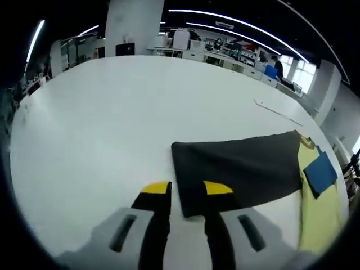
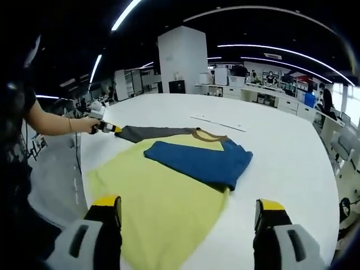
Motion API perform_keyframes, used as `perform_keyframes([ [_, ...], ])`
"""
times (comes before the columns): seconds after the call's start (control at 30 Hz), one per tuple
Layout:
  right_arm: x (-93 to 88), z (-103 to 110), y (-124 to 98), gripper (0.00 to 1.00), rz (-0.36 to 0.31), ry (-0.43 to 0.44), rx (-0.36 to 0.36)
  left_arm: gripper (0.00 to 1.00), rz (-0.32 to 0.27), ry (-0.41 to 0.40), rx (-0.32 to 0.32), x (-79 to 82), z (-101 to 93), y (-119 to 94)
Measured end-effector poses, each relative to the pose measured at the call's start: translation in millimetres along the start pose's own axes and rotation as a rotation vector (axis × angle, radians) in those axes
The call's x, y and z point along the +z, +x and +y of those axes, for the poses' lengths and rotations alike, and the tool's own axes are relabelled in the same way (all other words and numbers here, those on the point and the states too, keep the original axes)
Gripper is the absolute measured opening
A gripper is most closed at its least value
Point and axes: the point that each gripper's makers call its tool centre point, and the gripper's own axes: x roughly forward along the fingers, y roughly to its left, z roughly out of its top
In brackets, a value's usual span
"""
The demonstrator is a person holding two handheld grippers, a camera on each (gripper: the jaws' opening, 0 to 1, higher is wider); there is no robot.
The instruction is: Fold the garment on the visible template until the final outline fits inside the template.
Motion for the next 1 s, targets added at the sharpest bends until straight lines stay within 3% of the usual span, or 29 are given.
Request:
perform_keyframes([
  [0.13, -2.0, 1.1, -0.7, 1.0, 0.004, 0.005, -0.006, 0.09, 0.027, 0.064, 0.017, -5.5, 1.2, -2.0],
  [0.3, -1.4, 3.8, -0.3, 1.0, 0.001, 0.004, -0.006, 0.01, 0.039, 0.048, -0.002, -4.9, 4.2, 0.0],
  [0.37, -1.5, 4.9, 0.8, 1.0, 0.003, -0.002, -0.005, 0.0, 0.043, 0.153, -0.012, -3.4, 3.1, 0.3],
  [0.5, -0.6, 8.1, 2.7, 1.0, -0.001, -0.003, 0.01, 0.0, 0.064, 0.196, -0.006, -3.3, -2.1, -0.3],
  [0.6, -0.9, 6.0, 4.1, 1.0, -0.001, -0.003, 0.007, 0.0, 0.069, 0.279, -0.013, 0.2, -6.2, -3.3],
  [0.83, 0.3, 2.9, 3.3, 1.0, -0.012, -0.002, -0.007, 0.0, 0.047, 0.259, -0.02, 9.6, -11.7, -10.1],
  [1.0, -0.2, 4.3, 2.2, 1.0, -0.011, -0.004, -0.008, 0.0, 0.024, 0.296, -0.02, 19.9, -19.6, -14.8],
])
